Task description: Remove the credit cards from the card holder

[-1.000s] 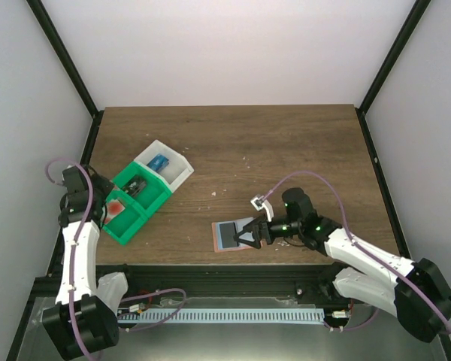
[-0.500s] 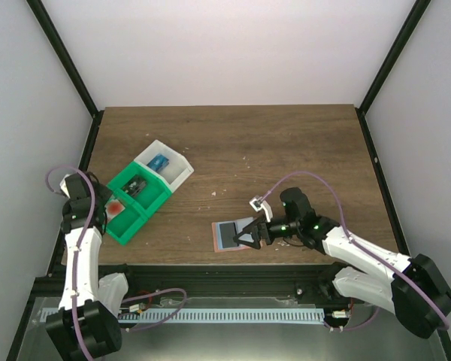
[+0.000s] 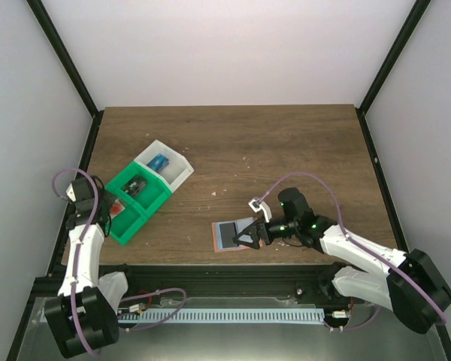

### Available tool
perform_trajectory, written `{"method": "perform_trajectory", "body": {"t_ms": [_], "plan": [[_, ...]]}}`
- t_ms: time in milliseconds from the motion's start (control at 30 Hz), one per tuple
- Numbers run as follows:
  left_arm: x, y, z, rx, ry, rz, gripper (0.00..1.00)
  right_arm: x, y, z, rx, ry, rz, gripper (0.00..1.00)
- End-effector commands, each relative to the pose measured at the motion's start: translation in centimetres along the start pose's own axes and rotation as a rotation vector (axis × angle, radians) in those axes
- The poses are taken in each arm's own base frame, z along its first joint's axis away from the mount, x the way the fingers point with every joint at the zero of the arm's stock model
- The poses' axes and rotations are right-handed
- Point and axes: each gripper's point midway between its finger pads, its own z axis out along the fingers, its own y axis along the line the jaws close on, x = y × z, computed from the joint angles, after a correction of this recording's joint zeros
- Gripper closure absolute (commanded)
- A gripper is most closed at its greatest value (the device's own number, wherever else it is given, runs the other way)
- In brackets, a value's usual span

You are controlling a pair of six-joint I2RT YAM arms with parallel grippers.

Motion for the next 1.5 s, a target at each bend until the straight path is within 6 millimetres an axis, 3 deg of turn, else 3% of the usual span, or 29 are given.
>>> {"method": "perform_trajectory", "body": {"t_ms": [0, 200, 500, 900, 1167, 1467], "plan": [[0.4, -0.3, 1.4, 0.013, 0.022, -0.01, 1.0, -1.2, 1.2, -0.1, -0.027, -0.024, -0.04, 0.0], [1.5, -0.4, 2.6, 0.037, 0.054, 0.027, 1.0, -1.3, 0.9, 0.0, -0.015, -0.027, -0.037, 0.0], [2.1, 1.4, 4.0, -0.025, 0.03, 0.054, 1.0, -1.0, 0.5, 0.3, -0.014, -0.015, -0.029, 0.0], [1.8, 2.4, 4.2, -0.071, -0.005, 0.058, 0.99, -0.5, -0.5, 1.0, -0.019, 0.005, 0.004, 0.0], [1.3, 2.1, 4.0, -0.069, -0.011, 0.06, 0.75, -0.5, -0.7, 1.2, -0.013, 0.011, 0.009, 0.0], [1.1, 1.7, 3.7, -0.056, -0.012, 0.043, 0.62, -0.7, -1.5, 1.5, 0.018, 0.018, 0.042, 0.0]]}}
